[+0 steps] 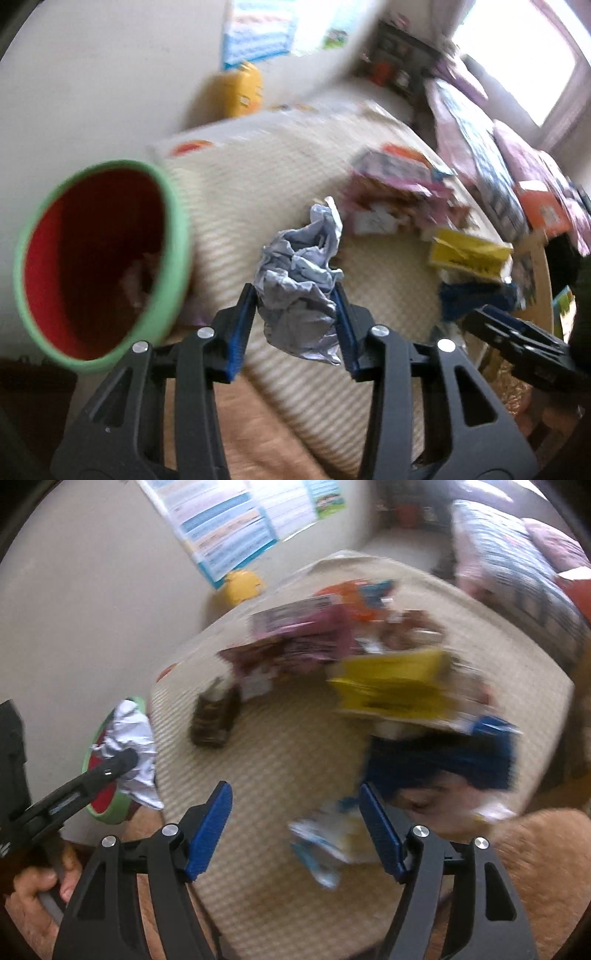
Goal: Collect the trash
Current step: 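Grasp the brown Balsa cigarette box with the right gripper while the left holds tissue, then carry tissue and box over the green bucket and open both grippers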
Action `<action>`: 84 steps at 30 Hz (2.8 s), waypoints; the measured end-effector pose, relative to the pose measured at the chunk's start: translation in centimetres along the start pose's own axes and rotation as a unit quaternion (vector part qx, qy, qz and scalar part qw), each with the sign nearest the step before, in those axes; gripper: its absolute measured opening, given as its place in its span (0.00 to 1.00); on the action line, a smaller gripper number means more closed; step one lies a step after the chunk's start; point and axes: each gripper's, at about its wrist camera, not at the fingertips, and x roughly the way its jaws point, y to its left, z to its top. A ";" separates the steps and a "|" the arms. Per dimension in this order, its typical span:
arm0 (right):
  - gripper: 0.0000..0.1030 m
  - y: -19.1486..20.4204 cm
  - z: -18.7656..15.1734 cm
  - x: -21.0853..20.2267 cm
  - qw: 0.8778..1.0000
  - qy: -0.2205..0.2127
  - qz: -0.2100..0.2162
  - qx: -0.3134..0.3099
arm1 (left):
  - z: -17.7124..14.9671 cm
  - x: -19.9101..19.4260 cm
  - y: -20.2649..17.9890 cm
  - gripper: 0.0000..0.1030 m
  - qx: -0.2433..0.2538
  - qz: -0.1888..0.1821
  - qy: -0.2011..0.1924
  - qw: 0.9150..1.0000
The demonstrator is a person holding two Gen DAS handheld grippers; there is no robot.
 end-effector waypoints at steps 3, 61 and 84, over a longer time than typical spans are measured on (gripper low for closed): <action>0.67 2.9 1.4 2.9 0.999 0.023 0.024 -0.010 | 0.3 -1.8 1.5 0.39 -0.014 0.013 -0.025 1.000; 0.45 5.6 0.0 2.9 0.999 0.013 0.023 -0.030 | -1.3 -2.2 2.3 0.40 0.000 0.006 -0.022 1.000; 0.45 13.3 1.2 2.6 0.991 0.013 0.080 -0.107 | -0.6 -3.3 12.5 0.40 -0.098 0.085 -0.048 0.990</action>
